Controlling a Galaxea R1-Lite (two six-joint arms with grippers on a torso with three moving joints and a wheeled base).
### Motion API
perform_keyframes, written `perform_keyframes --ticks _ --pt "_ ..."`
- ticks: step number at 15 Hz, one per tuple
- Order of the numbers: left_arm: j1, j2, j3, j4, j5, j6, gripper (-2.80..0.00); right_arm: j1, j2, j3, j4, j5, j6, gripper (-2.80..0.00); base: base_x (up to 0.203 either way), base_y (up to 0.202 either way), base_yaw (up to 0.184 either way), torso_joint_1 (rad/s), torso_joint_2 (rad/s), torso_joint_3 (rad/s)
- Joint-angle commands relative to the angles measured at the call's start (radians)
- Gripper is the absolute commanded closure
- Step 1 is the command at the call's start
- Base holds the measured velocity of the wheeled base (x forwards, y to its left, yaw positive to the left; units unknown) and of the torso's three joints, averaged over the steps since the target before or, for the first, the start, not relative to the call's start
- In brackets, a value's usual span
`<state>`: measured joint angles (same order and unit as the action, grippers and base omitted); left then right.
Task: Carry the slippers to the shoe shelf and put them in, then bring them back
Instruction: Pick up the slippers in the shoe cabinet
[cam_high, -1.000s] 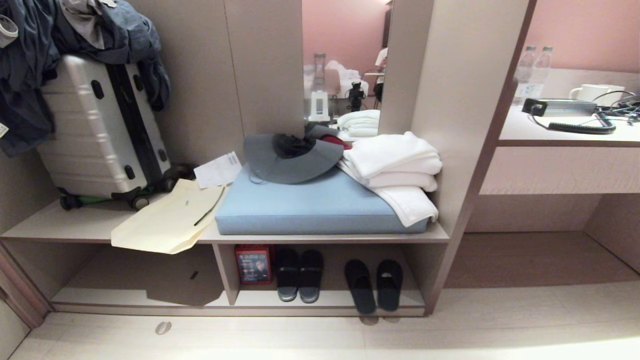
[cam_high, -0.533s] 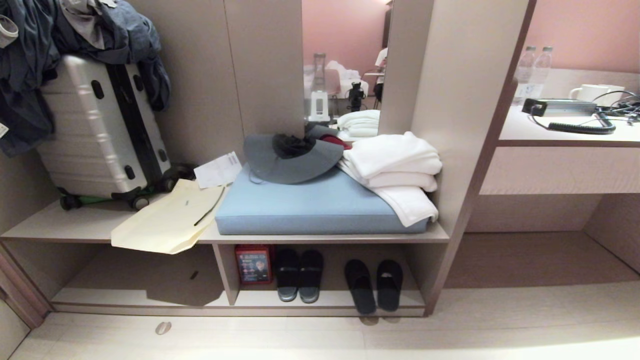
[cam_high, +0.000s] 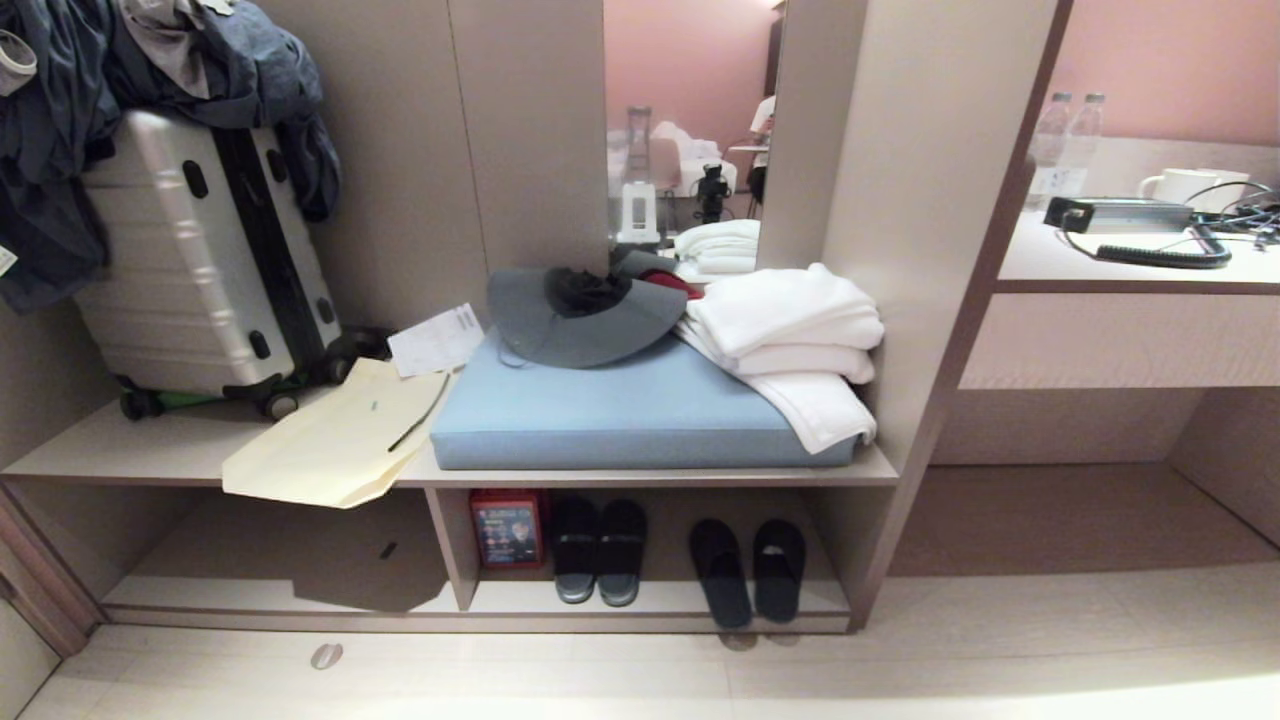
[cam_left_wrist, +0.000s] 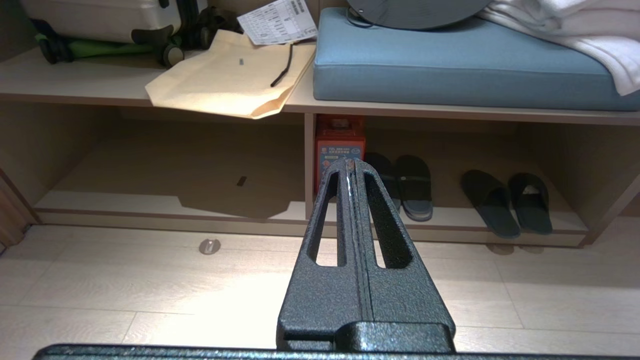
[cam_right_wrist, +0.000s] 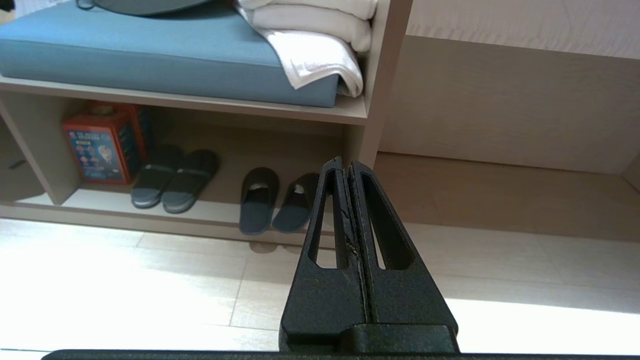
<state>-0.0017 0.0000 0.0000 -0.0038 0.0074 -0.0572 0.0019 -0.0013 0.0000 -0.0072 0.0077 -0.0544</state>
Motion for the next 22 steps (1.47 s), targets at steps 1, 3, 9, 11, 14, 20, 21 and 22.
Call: perform_keyframes --ticks 1,3,9,11,14,20,21,22 --pt "0.0 0.0 0.0 -0.001 0.0 -0.001 0.0 0.0 0.001 0.0 0.0 0.001 -0.001 0.0 0.0 0.0 0.0 0.0 0.0 0.0" --pt "0.0 0.0 0.0 0.0 0.0 -0.001 0.0 0.0 0.001 0.0 0.0 0.0 -0.001 0.0 0.0 0.0 0.0 0.0 0.0 0.0" --pt "0.0 0.0 0.0 -0.001 0.0 0.0 0.0 0.001 0.001 0.0 0.0 0.001 -0.001 0.0 0.0 0.0 0.0 0.0 0.0 -0.016" --pt "0.0 0.0 0.0 -0.002 0.0 -0.003 0.0 0.001 0.001 0.0 0.0 0.002 -0.001 0.0 0.0 0.0 0.0 0.004 0.0 -0.173" --pt "0.0 0.0 0.0 -0.002 0.0 -0.004 0.0 0.0 0.001 0.0 0.0 0.001 -0.001 0.0 0.0 0.0 0.0 0.002 0.0 -0.191" --pt "0.0 0.0 0.0 -0.004 0.0 -0.004 0.0 0.0 0.001 0.0 0.0 0.002 -0.001 0.0 0.0 0.0 0.0 0.004 0.0 -0.197" --pt "0.0 0.0 0.0 -0.004 0.0 -0.004 0.0 0.0 0.001 0.0 0.0 0.002 -0.001 0.0 0.0 0.0 0.0 0.004 0.0 -0.197" --pt "0.0 0.0 0.0 -0.004 0.0 -0.004 0.0 0.001 0.001 0.0 0.0 0.002 -0.001 0.0 0.0 0.0 0.0 0.002 0.0 -0.198"
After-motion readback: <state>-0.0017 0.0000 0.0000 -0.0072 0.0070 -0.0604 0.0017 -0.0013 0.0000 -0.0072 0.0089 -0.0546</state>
